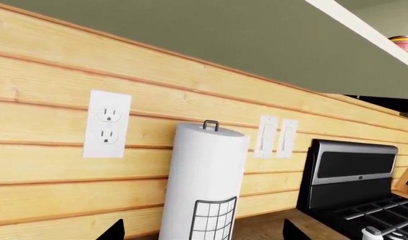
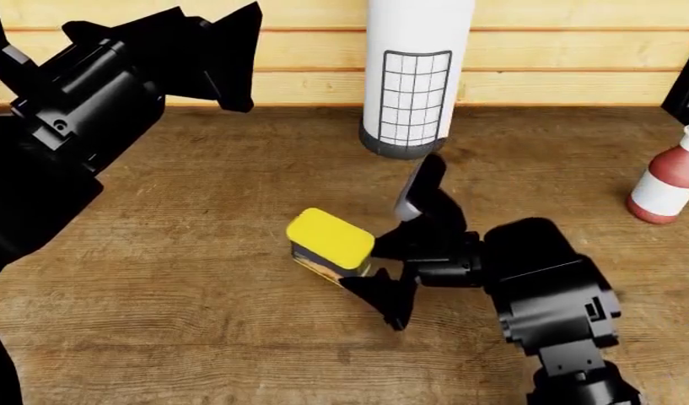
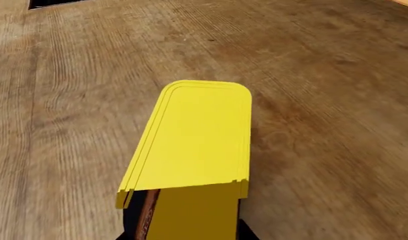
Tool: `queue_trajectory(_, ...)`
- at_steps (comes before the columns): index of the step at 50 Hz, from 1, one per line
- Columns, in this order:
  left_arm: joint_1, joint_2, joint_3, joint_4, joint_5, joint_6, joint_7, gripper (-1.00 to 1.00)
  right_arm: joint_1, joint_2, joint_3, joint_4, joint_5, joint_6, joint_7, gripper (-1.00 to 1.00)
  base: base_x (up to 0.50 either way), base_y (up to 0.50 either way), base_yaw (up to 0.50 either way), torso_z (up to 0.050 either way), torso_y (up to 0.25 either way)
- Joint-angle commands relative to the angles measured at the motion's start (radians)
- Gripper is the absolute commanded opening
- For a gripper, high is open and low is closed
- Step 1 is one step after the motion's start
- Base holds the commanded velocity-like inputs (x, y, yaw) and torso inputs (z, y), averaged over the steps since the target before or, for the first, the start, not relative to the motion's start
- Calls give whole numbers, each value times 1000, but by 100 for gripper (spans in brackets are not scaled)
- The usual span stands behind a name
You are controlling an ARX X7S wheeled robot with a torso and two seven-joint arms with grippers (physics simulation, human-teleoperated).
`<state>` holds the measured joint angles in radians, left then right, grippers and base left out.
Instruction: Pick the cans from the counter and place them in their designated side in the cabinet.
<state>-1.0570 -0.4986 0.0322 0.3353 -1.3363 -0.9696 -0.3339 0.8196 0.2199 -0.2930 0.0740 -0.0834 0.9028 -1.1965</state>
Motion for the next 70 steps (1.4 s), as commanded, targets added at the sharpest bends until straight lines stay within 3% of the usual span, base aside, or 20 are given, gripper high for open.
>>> queue_trajectory(1,0,-1,3,-1,1,7,4,100,28,-11,20,-10,3,-18,24,-100,0,0,0,0,0)
queue_trajectory(25,2,9,27,-29,29,30,34,100,278,-32,105,-286,-21,434,87,-100,0,0,0,0,0)
queue_trajectory(50,-14,12,44,-39,32,37,39,100,284,-22,132,-454,-49,571,135,-100,-202,-392,0,0,0)
queue_trajectory(70,0,5,39,-30,22,46,29,100,320,-33,121,-488,-41,611,139,-100,-444,-319,0,0,0)
